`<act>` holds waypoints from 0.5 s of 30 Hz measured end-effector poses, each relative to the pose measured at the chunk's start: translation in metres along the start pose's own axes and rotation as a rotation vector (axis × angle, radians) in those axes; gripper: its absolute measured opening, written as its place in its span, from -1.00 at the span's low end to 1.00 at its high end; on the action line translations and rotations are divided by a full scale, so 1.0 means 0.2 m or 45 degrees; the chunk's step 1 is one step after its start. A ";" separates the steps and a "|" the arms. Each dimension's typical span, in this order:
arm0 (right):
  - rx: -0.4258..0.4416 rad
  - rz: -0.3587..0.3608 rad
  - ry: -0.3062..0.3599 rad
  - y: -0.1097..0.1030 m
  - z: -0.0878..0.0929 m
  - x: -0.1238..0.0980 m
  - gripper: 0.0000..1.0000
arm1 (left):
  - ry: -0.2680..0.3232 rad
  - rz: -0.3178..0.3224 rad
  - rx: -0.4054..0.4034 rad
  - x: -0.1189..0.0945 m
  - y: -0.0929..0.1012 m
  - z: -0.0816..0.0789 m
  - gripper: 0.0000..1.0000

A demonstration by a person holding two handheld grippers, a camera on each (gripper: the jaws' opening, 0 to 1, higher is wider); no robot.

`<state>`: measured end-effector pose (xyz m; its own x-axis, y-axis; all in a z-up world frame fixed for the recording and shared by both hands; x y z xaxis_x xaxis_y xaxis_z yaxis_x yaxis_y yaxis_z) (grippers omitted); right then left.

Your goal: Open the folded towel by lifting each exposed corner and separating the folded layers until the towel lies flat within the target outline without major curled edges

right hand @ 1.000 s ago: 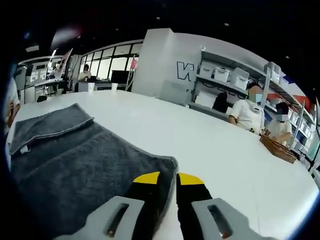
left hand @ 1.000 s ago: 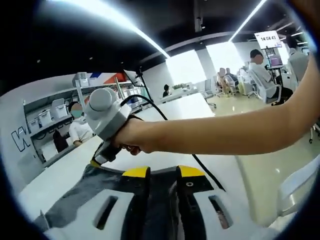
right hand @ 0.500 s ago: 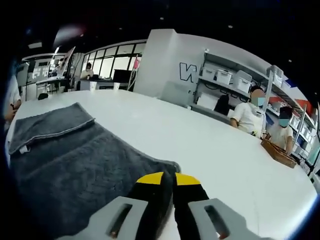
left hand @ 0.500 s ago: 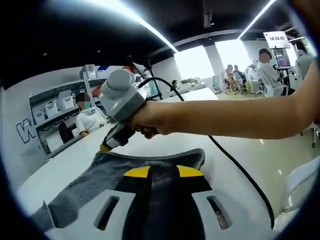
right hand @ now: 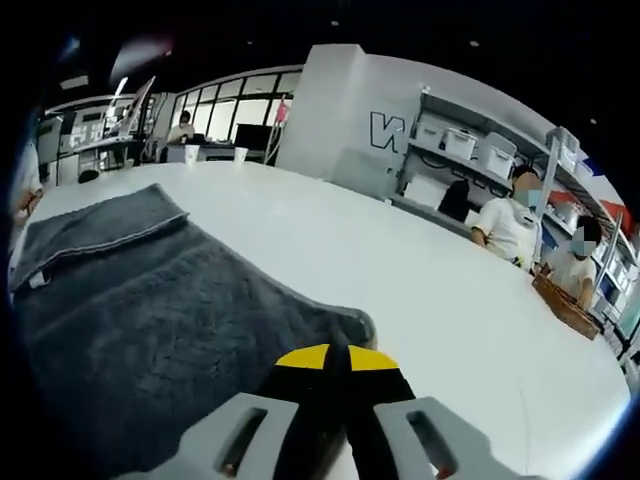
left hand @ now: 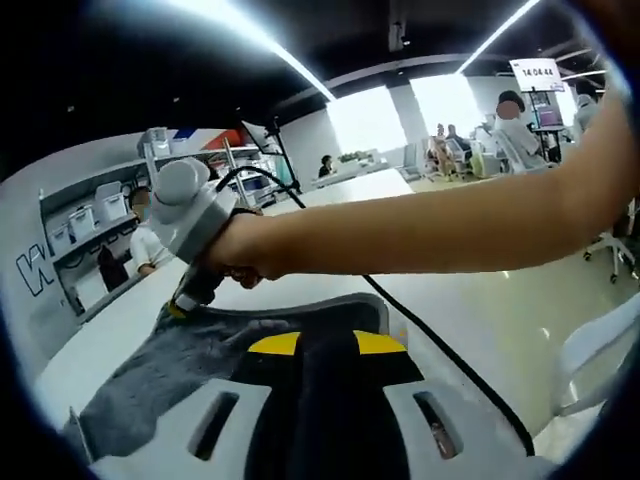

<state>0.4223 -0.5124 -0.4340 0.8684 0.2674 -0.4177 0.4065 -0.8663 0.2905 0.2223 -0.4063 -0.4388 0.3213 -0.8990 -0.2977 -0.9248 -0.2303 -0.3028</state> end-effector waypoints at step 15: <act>0.021 0.027 -0.025 0.05 0.05 0.07 -1.00 | 0.006 0.029 0.007 0.01 0.05 0.00 -0.67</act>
<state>0.4350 -0.5211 -0.4446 0.8710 0.2407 -0.4283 0.3831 -0.8786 0.2852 0.2140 -0.4101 -0.4428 0.2994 -0.9057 -0.3002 -0.9307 -0.2079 -0.3010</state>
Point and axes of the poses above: the point that each gripper's makers call its tool centre point, and the gripper's own axes: x roughly forward along the fingers, y roughly to its right, z roughly out of its underside, the point moved 7 cm from there along -x, roughly backward along the fingers, and after that the axes turned 1 degree about -x, right-handed, at the moved point
